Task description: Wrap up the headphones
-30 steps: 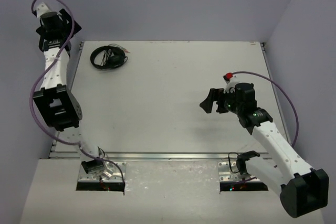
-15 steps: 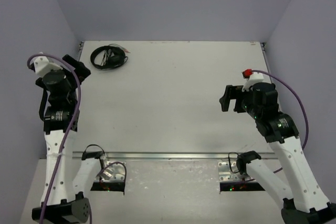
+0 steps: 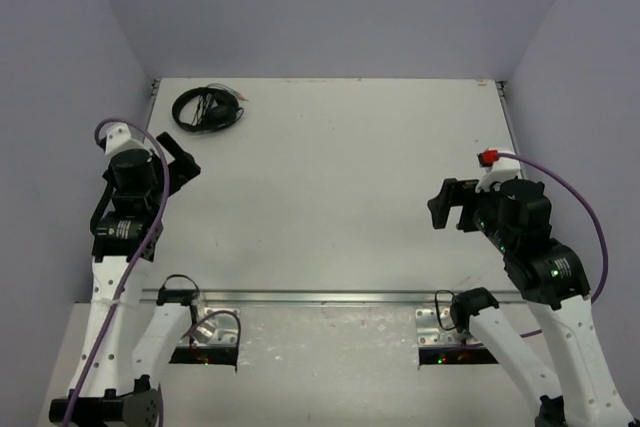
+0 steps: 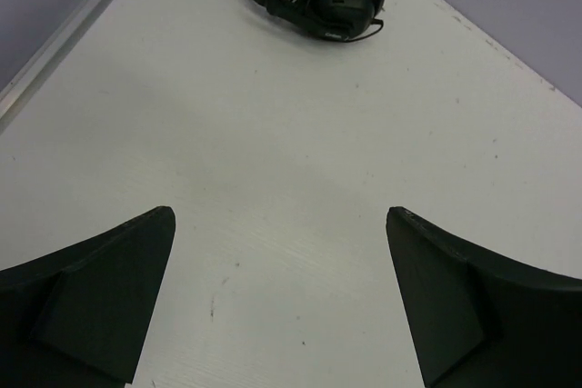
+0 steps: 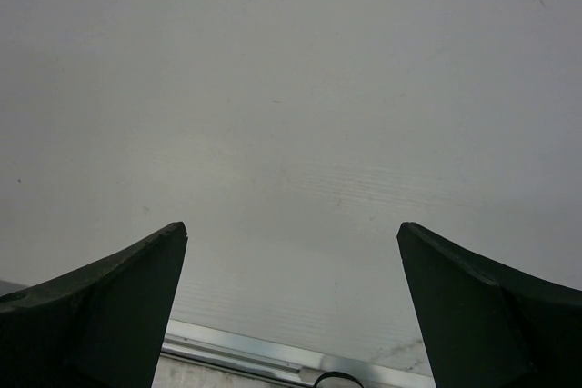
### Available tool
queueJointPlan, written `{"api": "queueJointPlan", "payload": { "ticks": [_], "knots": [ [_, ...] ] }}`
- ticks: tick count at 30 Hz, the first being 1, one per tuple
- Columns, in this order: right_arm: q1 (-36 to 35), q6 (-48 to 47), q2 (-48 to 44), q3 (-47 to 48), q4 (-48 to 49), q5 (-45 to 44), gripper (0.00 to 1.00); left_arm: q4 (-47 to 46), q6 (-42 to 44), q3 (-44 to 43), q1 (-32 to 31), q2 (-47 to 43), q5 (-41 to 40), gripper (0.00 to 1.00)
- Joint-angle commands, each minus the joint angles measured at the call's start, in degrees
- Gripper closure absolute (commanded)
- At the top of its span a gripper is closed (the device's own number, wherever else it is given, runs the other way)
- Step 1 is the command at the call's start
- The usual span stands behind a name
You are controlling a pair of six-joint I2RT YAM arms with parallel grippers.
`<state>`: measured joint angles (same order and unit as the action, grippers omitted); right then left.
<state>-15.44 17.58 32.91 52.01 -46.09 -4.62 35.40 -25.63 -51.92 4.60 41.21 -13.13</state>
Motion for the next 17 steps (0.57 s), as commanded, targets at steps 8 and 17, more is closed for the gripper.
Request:
{"api": "queueJointPlan", "payload": {
  "ticks": [8,17],
  "knots": [
    [-0.1,0.9,-1.1,1.7,0.6,-2.1,0.01,-3.5,4.9,-0.9,-8.8,-9.8,-9.4,0.00],
    [-0.1,3.8,-0.5,0.2,2.1,-1.3,0.01,-1.8,4.4,-0.1,-9.8,-9.4,-14.1,0.00]
  ]
}}
